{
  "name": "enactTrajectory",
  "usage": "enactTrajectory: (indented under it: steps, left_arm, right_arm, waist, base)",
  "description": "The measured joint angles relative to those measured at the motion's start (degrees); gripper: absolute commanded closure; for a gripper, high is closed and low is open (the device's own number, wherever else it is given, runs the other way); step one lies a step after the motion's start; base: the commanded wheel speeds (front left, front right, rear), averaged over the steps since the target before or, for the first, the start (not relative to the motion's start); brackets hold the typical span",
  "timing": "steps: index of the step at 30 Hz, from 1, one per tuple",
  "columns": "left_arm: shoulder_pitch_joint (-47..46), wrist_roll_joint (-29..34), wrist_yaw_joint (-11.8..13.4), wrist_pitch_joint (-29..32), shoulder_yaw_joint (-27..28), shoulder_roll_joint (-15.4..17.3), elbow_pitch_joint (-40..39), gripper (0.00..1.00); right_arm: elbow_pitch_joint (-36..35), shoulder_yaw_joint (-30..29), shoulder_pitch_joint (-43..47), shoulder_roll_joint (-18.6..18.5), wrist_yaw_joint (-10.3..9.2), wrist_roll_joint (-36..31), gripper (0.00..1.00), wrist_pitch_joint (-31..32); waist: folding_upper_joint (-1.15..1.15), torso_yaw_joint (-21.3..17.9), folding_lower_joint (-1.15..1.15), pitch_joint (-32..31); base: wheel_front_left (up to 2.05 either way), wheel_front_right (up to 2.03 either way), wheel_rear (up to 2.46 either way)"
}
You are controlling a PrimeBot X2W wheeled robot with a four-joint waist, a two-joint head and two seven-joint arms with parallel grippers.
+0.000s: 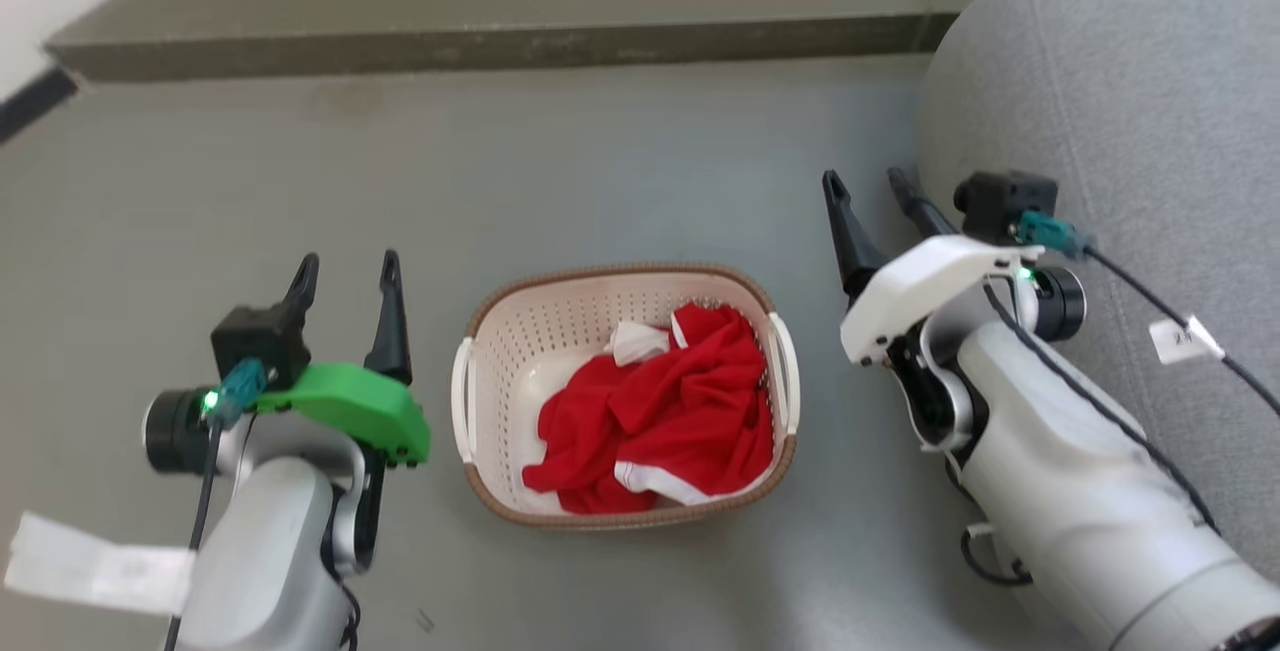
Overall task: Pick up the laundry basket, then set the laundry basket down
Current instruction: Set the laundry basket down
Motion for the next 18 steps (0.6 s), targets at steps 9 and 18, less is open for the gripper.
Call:
enactTrajectory:
  steps: [9,18]
  left_arm:
    - [9.62,3.67,0.07,0.00,4.63,-0.15,-7.92,0.00]
    - [19.67,6.45,0.08,-0.01,6.81,-0.66,-13.30,0.00]
  right_arm:
    - [-8.61,-4.37,10.49,-0.10,-0.47,-6.22,0.00,0.00]
    - [-15.51,-8.12,20.45,0.04,-0.91,-10.92,0.00,0.00]
  waist:
    - [0.00,-0.25,0.00,-5.26]
    - [0.00,-0.60,0.00,-9.61]
  base:
    - [0.00,0.00,0.00]
    - [0.00,0.00,0.00]
